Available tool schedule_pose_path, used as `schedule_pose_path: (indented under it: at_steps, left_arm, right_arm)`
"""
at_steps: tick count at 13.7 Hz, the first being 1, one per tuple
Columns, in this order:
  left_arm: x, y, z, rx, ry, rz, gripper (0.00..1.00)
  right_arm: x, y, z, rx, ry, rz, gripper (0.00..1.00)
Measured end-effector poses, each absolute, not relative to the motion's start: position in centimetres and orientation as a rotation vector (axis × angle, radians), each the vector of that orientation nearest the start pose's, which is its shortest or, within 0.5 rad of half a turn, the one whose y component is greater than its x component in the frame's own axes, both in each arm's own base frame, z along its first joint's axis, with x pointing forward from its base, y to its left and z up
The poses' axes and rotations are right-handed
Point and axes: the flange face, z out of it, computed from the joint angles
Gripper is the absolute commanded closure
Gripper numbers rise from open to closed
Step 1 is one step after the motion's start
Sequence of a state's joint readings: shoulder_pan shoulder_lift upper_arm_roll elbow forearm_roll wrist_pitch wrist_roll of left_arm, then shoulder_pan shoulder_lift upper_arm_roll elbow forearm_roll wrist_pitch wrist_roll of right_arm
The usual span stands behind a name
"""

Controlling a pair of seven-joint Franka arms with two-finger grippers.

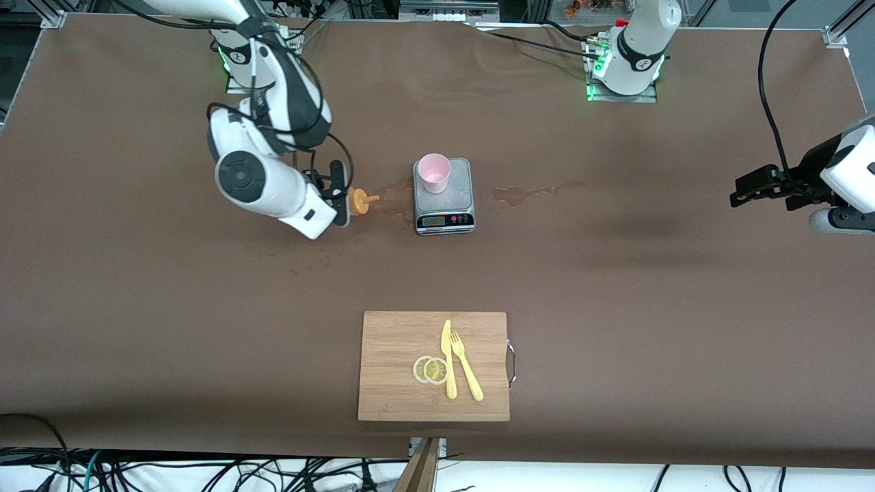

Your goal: Add sauce to pink cup with both arms

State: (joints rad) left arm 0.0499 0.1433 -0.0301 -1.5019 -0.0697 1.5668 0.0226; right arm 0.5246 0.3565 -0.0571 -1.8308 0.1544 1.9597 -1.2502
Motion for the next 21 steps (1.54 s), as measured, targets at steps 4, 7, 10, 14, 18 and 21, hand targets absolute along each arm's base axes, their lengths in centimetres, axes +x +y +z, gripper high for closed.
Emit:
schedule_pose_path:
  at_steps: [4,7,10,14,18,21]
  left_arm:
    - [59.5,0.7,57.5,-3.215,-0.005,0.123,0.0]
    - [59.5,0.7,57.5,-3.215,-0.005,0.123,0.0]
    - [59.5,0.8,57.4,-3.215,-0.006,0.123,0.0]
    - [59.7,0.9,57.0,-3.214,-0.008,0.135,0.0]
    - [59.8,0.8,56.9,-3.214,-0.008,0.138,0.0]
    - [59.8,0.8,56.9,-3.214,-0.006,0.137,0.0]
  right_arm:
    - [52.0,31.8,32.8,2.227,2.375,-0.392,0.95]
    - [50.7,33.5,32.4,2.158,2.356,-0.455,0.95]
    - [49.0,35.3,31.6,2.103,2.33,-0.531,0.95]
    - [47.1,36.9,31.4,2.046,2.32,-0.594,0.94]
    - [45.2,38.9,31.3,2.012,2.299,-0.626,0.94]
    - [43.8,40.1,30.8,1.982,2.274,-0.656,0.94]
